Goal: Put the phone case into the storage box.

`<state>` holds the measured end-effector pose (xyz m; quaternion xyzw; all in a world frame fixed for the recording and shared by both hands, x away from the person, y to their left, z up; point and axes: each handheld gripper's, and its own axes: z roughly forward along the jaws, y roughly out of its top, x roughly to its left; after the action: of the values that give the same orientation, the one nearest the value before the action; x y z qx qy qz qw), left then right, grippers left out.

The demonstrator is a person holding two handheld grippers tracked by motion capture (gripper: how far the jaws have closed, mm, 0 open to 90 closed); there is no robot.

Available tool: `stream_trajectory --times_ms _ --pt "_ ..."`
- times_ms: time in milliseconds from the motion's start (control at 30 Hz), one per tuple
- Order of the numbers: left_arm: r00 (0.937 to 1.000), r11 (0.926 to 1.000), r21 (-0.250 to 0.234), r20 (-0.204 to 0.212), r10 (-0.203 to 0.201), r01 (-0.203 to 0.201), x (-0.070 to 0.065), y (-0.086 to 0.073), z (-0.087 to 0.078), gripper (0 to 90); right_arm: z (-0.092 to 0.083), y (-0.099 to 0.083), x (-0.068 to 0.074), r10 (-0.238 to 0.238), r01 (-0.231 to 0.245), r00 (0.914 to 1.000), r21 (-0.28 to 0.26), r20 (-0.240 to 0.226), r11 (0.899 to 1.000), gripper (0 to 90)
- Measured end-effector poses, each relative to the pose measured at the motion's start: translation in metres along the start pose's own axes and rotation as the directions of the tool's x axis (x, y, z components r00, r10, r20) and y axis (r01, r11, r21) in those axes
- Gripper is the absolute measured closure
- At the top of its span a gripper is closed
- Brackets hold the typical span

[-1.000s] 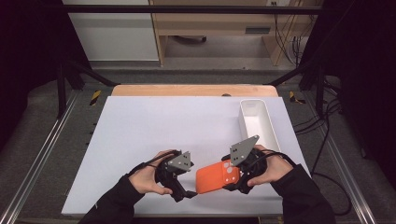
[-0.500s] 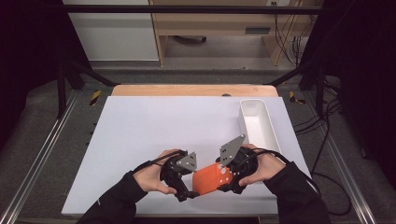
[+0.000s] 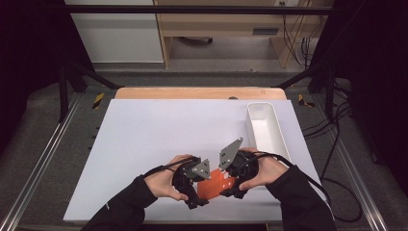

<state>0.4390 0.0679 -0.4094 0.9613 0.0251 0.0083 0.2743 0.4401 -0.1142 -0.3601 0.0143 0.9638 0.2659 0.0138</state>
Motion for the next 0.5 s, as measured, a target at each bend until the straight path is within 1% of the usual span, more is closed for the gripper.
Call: stream_trajectory --times_ms 133,200,300,433,500 --pt "1.0 0.9995 0.03 0.006 0.005 -0.005 0.0 0.003 0.006 3.3 0.001 0.004 0.0 -0.002 0.002 1.0 0.012 -0.003 1.0 16.3" --pt "1.0 0.999 0.044 -0.001 0.006 -0.006 0.0 0.005 0.007 3.4 0.002 0.007 0.0 -0.002 0.002 1.0 0.023 -0.005 1.0 16.3" --pt "1.0 0.9984 0.056 -0.003 0.004 -0.004 0.001 0.007 0.009 3.9 0.003 0.01 0.0 -0.013 0.013 0.9999 0.034 -0.005 0.999 16.3" --pt "1.0 0.9976 0.07 -0.002 0.004 -0.004 0.0 0.008 0.012 5.0 0.003 0.013 0.0 -0.013 0.013 0.9999 0.039 -0.005 0.999 16.3" --pt "0.9999 0.9968 0.08 -0.011 0.008 -0.007 0.0 0.009 0.012 6.0 0.004 0.014 0.0 -0.014 0.014 0.9999 0.047 -0.006 0.999 16.3"
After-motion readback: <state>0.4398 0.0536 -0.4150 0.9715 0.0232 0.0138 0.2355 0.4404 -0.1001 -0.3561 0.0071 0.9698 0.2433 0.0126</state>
